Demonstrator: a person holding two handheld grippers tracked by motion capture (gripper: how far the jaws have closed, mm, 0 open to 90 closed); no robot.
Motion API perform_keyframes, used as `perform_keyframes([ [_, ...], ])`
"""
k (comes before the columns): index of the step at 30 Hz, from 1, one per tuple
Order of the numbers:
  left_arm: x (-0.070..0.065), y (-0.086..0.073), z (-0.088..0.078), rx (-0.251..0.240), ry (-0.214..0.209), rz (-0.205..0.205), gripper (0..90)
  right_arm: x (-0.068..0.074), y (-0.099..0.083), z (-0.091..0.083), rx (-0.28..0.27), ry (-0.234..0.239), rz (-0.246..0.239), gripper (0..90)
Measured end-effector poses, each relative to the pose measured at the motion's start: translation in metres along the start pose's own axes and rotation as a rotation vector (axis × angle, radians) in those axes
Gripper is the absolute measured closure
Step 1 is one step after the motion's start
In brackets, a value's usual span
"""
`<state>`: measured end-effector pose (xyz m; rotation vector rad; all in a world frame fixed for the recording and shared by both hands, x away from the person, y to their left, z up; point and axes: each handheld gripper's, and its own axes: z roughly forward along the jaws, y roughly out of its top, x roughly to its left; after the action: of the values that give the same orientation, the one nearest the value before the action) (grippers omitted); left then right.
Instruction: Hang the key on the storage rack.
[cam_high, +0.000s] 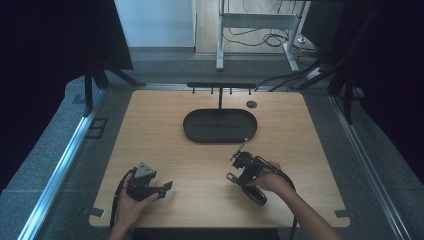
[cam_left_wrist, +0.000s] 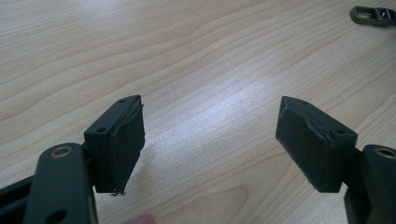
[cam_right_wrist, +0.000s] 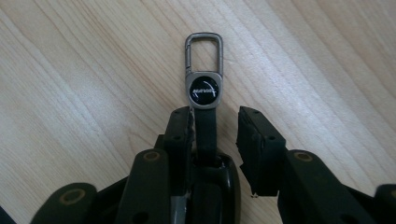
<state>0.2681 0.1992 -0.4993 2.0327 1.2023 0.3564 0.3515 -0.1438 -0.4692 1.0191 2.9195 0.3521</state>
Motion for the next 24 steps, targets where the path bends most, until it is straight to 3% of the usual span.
perform_keyframes([
  [10,0.0017,-0.0009,0.0006,0.007,0.007,-0.001,24.4,0.0044,0.0038,0.0095,0.056,-0.008,0.001,75.0],
  [19,0.0023,-0.0012,0.0002,0.007,0.009,0.001,24.4,0.0098,0.0046,0.0098,0.055,-0.054,0.004,80.1],
  [24,0.0021,-0.0012,0.0009,0.009,0.009,0.003,24.4,0.0097,0.0029,0.0093,0.043,-0.054,0.006,80.4],
])
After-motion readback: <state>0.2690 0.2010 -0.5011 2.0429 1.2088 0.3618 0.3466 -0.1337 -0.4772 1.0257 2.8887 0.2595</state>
